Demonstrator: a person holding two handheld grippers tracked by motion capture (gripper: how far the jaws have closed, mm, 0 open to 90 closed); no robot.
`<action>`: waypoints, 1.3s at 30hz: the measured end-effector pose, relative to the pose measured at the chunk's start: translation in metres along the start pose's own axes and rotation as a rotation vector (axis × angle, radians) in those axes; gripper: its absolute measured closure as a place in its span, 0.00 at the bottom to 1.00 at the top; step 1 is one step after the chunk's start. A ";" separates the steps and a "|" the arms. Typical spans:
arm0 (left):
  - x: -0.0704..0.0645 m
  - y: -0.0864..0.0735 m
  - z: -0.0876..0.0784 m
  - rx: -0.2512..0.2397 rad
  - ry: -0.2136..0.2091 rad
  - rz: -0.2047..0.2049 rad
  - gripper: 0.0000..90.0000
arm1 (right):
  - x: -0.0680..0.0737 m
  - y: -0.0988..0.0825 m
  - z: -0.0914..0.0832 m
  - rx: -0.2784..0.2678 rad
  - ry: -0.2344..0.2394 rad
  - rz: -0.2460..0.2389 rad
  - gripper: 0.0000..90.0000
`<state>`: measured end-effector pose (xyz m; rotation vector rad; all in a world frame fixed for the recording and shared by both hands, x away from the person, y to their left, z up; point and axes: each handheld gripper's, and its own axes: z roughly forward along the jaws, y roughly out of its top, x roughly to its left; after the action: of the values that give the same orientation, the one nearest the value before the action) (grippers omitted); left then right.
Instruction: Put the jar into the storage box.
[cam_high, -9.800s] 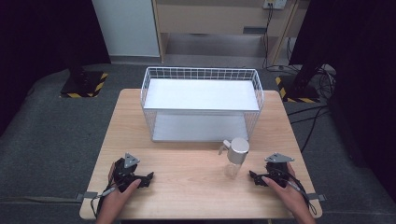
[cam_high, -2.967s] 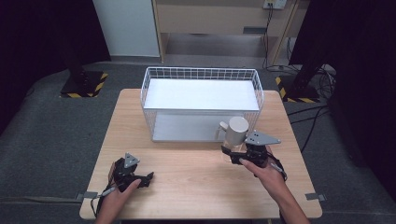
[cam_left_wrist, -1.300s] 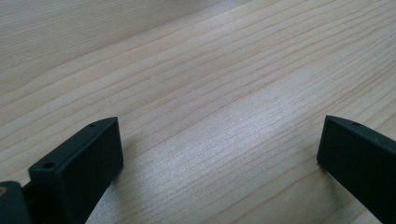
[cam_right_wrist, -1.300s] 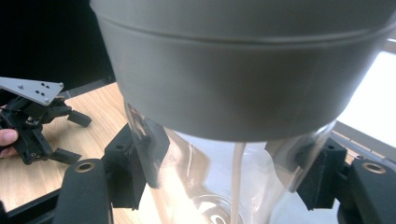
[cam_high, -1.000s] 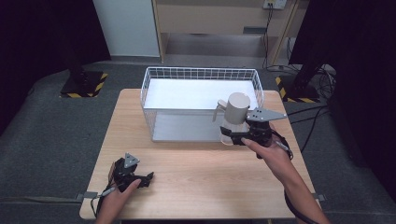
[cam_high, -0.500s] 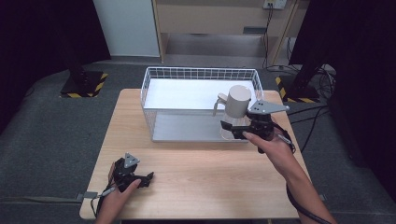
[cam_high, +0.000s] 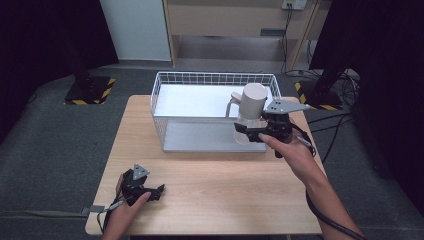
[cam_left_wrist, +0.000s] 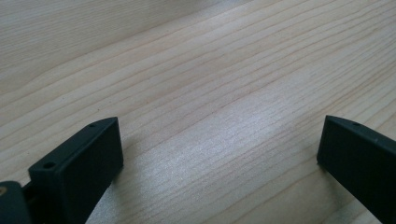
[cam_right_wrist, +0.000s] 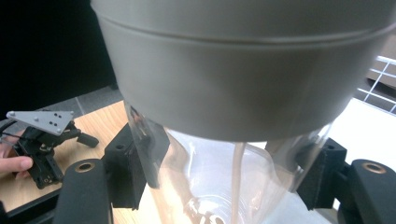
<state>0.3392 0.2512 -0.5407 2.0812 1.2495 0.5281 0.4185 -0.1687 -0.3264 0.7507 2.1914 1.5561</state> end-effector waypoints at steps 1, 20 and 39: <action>0.000 0.000 0.000 0.000 0.000 0.000 0.00 | -0.001 0.002 0.001 -0.003 0.000 0.000 0.35; 0.000 0.000 0.000 0.000 0.000 0.000 0.00 | -0.012 0.028 0.007 -0.018 -0.022 -0.004 0.35; 0.000 0.000 0.000 -0.001 0.000 -0.001 0.00 | -0.038 0.043 0.027 -0.032 -0.070 0.013 0.35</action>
<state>0.3392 0.2511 -0.5407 2.0796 1.2501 0.5282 0.4737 -0.1603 -0.2958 0.7984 2.1111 1.5439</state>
